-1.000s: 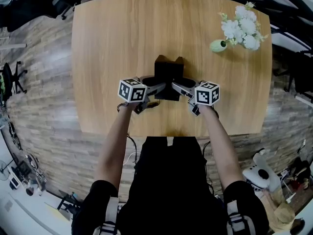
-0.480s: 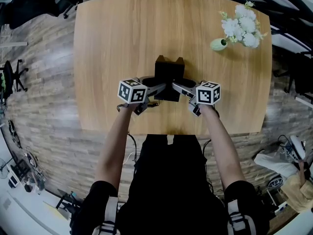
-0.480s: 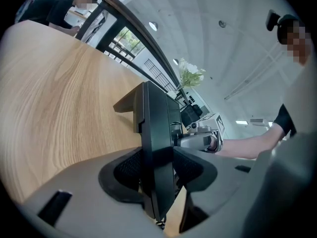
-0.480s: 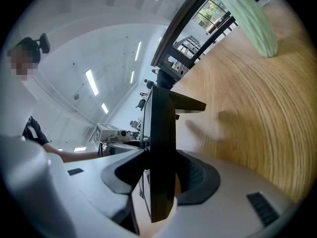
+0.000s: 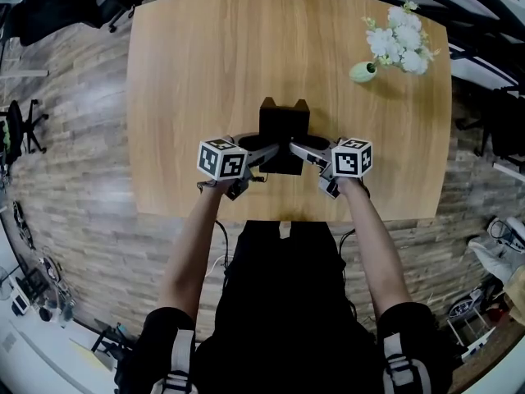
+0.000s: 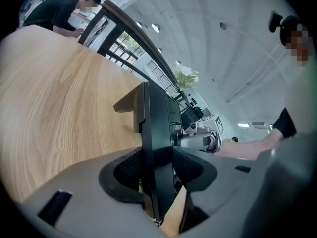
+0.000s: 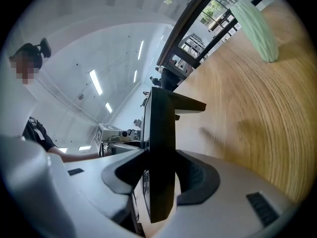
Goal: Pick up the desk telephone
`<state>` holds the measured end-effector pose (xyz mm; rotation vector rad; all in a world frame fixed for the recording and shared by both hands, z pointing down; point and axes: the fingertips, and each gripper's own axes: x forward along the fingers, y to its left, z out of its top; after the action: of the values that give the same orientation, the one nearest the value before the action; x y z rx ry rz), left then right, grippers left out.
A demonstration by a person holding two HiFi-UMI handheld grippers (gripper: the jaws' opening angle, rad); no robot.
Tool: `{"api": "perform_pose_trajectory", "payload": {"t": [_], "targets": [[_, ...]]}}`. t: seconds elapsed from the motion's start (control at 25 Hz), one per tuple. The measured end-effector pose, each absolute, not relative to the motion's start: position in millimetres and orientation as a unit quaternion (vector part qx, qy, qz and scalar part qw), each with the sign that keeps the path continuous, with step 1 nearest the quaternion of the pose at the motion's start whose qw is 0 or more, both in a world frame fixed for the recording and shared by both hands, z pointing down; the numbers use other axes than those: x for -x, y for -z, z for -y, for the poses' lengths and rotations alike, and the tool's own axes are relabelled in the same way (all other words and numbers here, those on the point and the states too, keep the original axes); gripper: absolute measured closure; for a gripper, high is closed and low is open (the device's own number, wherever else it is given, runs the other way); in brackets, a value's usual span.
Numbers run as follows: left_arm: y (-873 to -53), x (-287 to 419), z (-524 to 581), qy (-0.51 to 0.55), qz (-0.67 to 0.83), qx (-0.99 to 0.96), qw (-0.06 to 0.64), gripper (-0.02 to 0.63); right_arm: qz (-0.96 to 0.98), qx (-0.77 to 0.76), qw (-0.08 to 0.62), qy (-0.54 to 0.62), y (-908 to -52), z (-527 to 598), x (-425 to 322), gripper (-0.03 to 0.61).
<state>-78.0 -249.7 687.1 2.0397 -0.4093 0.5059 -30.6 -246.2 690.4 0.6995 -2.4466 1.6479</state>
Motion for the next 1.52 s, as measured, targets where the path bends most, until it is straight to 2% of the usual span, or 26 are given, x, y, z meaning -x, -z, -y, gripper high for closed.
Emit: {"api": "perform_pose_trajectory", "payload": {"t": [0.6, 1.12, 1.52], "targets": [[-634, 84, 196, -0.16, 0.183, -0.816, 0.524, 0.411, 0.809, -0.238, 0.028, -0.536, -629, 198, 33, 0.383], [-578, 108, 152, -0.173, 0.163, -0.832, 0.501, 0.411, 0.814, -0.243, -0.006, -0.527, -574, 151, 58, 0.388], [-540, 118, 125, -0.16, 0.178, -0.843, 0.482, 0.414, 0.837, -0.218, 0.003, -0.501, -535, 125, 67, 0.388]]}}
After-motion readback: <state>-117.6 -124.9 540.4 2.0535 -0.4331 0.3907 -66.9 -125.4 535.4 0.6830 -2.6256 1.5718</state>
